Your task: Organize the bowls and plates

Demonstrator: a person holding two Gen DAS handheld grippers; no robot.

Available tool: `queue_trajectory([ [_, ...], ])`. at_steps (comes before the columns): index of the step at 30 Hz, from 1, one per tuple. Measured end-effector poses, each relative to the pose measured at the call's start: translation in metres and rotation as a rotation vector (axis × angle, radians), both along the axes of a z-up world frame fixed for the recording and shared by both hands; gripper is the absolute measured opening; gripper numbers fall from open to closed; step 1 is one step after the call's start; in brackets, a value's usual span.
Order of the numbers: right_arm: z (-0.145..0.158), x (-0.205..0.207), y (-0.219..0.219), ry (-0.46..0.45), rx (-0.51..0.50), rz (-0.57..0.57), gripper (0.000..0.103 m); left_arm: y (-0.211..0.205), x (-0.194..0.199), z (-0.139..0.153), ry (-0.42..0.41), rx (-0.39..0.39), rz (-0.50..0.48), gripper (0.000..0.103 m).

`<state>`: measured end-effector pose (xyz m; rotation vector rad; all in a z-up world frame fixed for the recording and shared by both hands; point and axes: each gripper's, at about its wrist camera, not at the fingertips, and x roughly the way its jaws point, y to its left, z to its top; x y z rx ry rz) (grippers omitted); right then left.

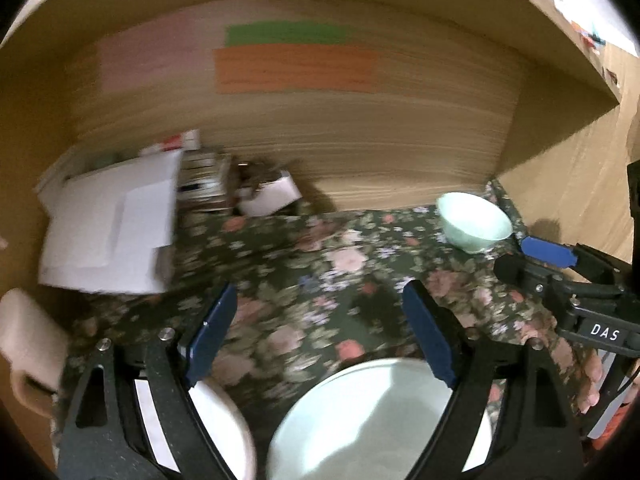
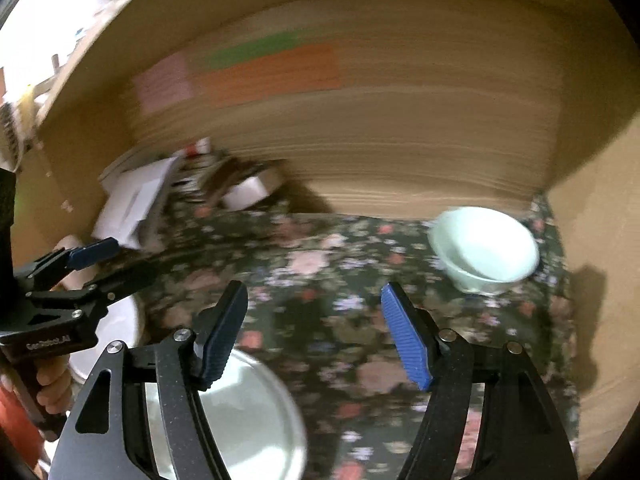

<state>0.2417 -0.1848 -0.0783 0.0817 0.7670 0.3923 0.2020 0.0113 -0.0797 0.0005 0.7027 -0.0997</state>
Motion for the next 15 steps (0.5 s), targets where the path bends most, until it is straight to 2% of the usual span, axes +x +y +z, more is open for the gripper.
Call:
queue_trajectory([
  [8,-0.017,0.033,-0.053,0.032,-0.031,-0.135,0.066,-0.052,0.048,-0.018,0.072,-0.008,-0.087,0.086],
  [15,-0.055,0.076,-0.09,0.116,-0.053,-0.259,0.066,-0.077,0.085,-0.04,0.117,0.026,-0.098,0.086],
])
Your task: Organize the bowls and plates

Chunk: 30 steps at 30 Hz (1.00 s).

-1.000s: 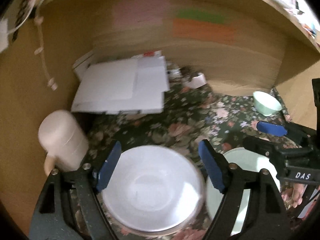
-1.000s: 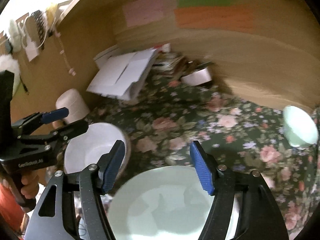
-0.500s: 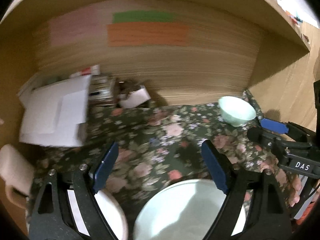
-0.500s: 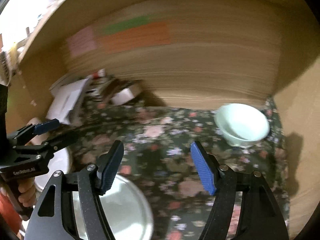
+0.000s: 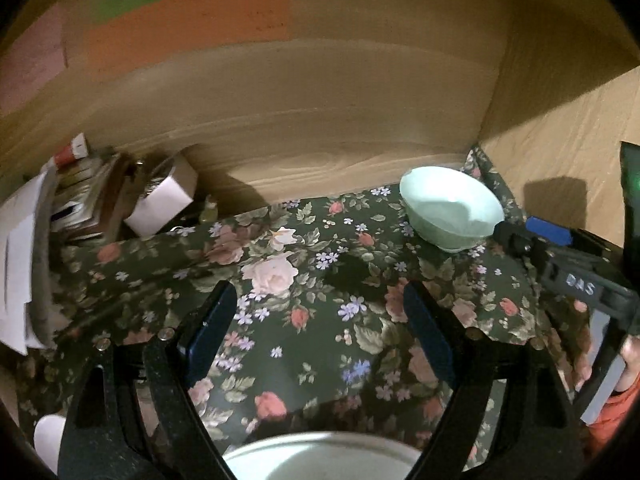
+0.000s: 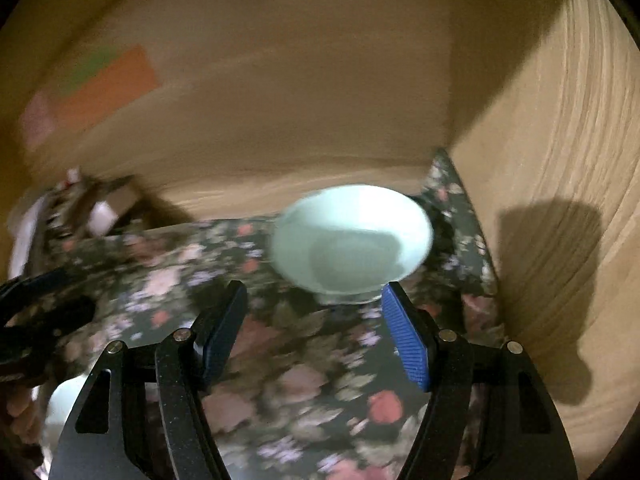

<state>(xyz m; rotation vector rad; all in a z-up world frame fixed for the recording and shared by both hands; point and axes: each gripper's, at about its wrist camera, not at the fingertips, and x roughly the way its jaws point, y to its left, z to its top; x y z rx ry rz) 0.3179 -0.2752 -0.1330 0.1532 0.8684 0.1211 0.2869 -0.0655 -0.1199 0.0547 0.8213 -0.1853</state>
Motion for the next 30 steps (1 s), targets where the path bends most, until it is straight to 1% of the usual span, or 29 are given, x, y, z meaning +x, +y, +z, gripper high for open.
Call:
queue_trajectory([
  [5,-0.025,0.025,-0.018,0.072,0.02,-0.058,0.066,-0.005,0.013,-0.016,0.038,0.001,0.005,0.085],
  [8,-0.034,0.035,-0.024,0.094,0.04,-0.081,0.066,-0.004,0.016,-0.022,0.042,0.011,0.01,0.086],
  [12,-0.042,0.042,-0.029,0.12,0.054,-0.087,0.066,-0.002,0.021,-0.026,0.055,0.004,0.013,0.086],
  [14,-0.045,0.044,-0.029,0.135,0.071,-0.074,0.057,-0.003,0.022,-0.028,0.056,0.001,0.01,0.085],
  [17,-0.051,0.048,-0.031,0.16,0.083,-0.068,0.052,-0.005,0.023,-0.028,0.056,-0.003,0.002,0.086],
  [18,-0.052,0.047,-0.03,0.162,0.071,-0.068,0.051,-0.005,0.023,-0.028,0.056,-0.005,-0.001,0.086],
  [20,-0.05,0.044,-0.028,0.162,0.03,-0.06,0.043,-0.006,0.022,-0.028,0.054,-0.009,-0.007,0.085],
  [22,-0.049,0.041,-0.026,0.167,0.016,-0.037,0.034,-0.007,0.021,-0.027,0.052,-0.013,-0.011,0.086],
  [26,-0.045,0.029,-0.022,0.177,0.026,0.019,0.025,-0.008,0.021,-0.026,0.055,-0.02,-0.01,0.086],
  [30,-0.039,0.015,-0.01,0.181,0.031,0.082,0.022,-0.007,0.021,-0.027,0.067,-0.03,-0.001,0.085],
])
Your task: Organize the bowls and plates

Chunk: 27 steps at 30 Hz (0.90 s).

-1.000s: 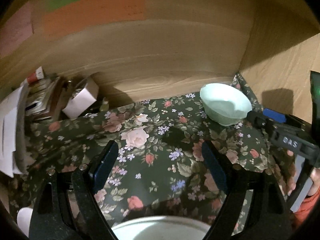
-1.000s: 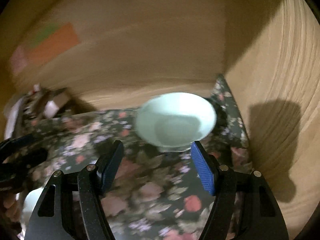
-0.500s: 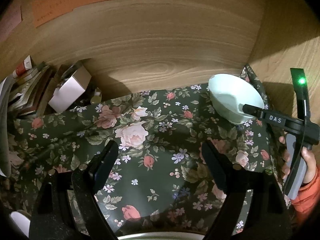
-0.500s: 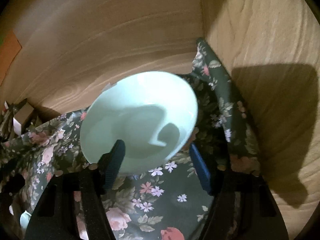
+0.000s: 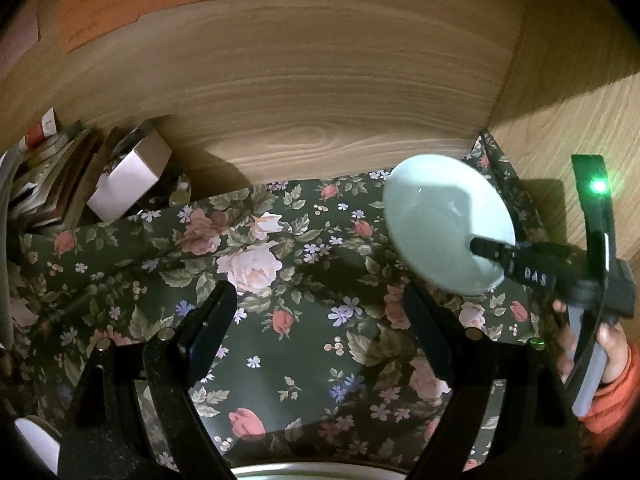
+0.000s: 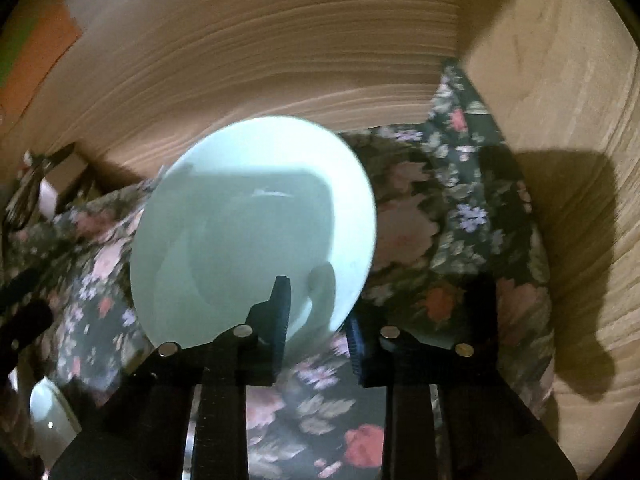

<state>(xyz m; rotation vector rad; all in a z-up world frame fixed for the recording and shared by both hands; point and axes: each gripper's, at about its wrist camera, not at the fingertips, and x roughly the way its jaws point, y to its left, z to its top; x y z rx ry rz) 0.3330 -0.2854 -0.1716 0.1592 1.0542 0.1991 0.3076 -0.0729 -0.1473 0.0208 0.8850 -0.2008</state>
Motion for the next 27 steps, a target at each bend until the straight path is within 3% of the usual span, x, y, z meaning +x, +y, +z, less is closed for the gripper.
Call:
queue_trajectory([
  [13,-0.002,-0.032,0.046,0.024,0.03,0.172,0.018,0.014,-0.007,-0.024,0.112,-0.018,0.027,0.085],
  [27,0.001,-0.036,0.051,0.019,0.041,0.133,0.023,0.01,-0.003,-0.05,0.223,-0.006,-0.006,0.056],
])
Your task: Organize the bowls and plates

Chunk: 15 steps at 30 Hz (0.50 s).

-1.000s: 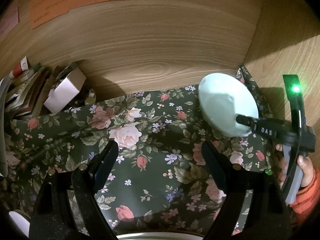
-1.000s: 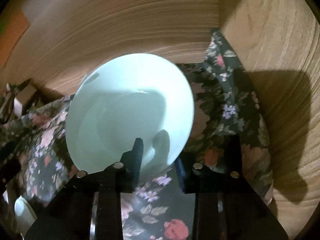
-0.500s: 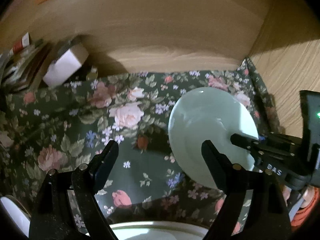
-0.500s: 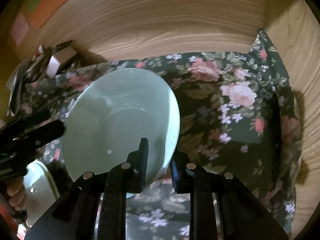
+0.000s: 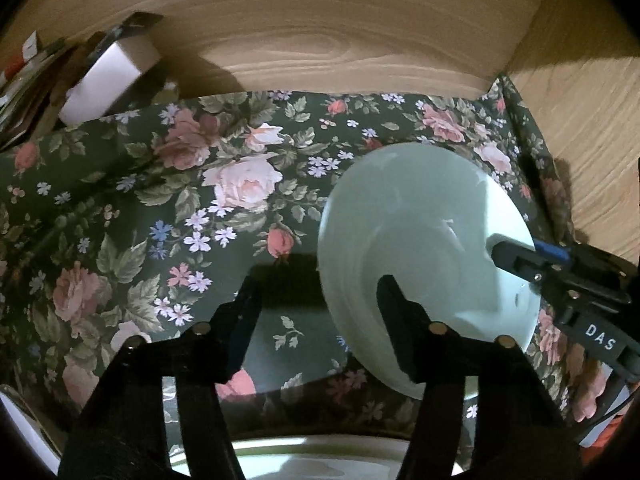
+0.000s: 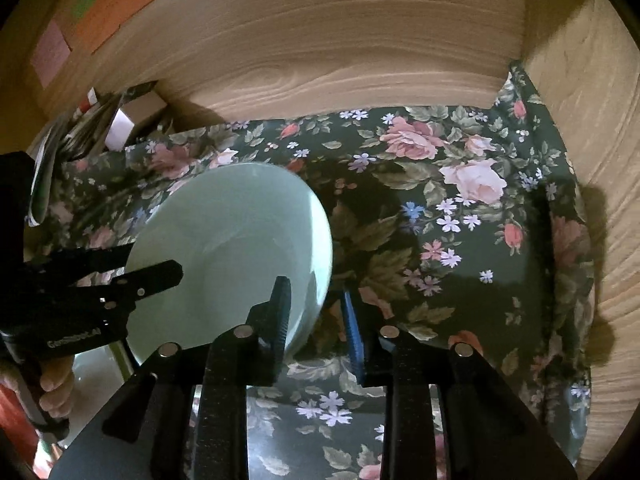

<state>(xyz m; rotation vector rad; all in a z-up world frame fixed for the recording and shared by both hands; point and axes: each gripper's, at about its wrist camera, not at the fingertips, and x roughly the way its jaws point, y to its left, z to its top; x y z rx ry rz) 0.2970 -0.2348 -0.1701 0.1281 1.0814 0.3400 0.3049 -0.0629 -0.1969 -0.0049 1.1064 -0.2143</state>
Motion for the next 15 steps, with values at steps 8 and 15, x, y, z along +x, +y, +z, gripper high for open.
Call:
queue_trajectory([
  [8,-0.009,0.001,0.003,0.042,0.051,0.022,0.023,-0.011,0.004,-0.011,0.034,-0.002,-0.026,0.033],
  [15,-0.01,0.0,0.011,0.033,0.04,0.046,0.023,-0.016,0.005,-0.01,0.038,-0.027,-0.038,0.019],
])
